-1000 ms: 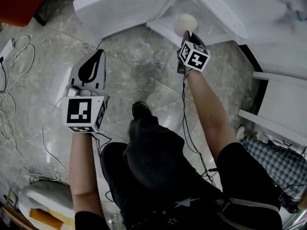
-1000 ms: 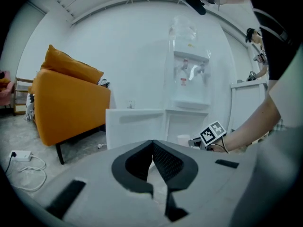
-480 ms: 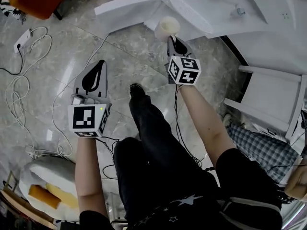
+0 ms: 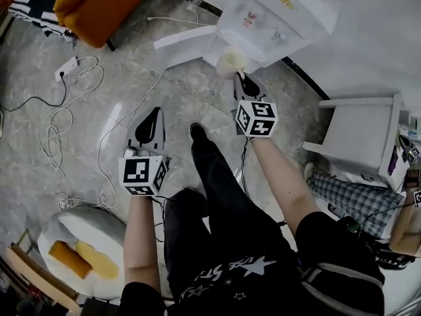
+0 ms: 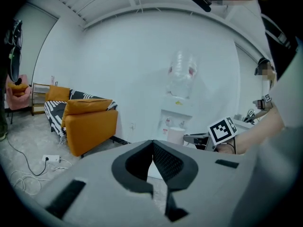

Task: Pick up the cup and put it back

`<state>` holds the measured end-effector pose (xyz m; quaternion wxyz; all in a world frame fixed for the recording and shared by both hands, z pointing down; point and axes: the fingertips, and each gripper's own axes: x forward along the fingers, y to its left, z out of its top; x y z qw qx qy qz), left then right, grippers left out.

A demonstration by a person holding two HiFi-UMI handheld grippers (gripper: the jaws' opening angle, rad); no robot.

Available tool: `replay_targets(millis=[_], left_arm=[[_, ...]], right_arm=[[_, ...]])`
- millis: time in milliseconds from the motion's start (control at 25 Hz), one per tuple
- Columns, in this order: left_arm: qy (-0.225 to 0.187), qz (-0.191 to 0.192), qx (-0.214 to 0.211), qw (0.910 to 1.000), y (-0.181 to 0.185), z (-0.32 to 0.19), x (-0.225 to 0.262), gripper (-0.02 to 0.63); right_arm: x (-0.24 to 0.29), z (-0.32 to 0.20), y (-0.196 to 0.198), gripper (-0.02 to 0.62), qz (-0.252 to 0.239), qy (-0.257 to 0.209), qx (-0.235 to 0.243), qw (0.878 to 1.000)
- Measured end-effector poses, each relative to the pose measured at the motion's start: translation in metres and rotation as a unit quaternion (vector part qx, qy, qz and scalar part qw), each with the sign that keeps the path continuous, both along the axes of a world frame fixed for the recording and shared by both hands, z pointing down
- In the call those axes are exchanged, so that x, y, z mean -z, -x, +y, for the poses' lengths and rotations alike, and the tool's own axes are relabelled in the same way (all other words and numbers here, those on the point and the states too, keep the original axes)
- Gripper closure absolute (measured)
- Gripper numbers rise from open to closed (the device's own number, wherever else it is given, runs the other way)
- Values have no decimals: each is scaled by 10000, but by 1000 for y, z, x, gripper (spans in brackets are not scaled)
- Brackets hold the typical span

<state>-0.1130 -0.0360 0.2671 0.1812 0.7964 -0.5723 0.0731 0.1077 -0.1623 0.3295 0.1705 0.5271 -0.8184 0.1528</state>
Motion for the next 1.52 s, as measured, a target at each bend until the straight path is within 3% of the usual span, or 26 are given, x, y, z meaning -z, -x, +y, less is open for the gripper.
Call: replay_targets(millis=[280,440,640,1080,1280,1520], left_arm=[[-248,-55,-1,9997,-5,61,105,597],[-341,-159,163,9992,4,97,135,597],[-268,-172,390,9987,3,140,142,597],[191,-44,793,9967,12,235,116,597],[71,-108,793,9968,16,235,125,597],[-174,-311,538,9979,7,197,147,597]], right_arm=[[120,66,-24,552,-216,-214,-4,9995],[154,98,-31,552,-320,-434,-102,9985],[171,139,-43,552,-369,-446,-240,9980],[169,205,-52,552,-122,-188,-45,9997],[174,210,-54,552,-231,-294,-156,9992],[173,199,-49,552,-184,-323,-40,9993]])
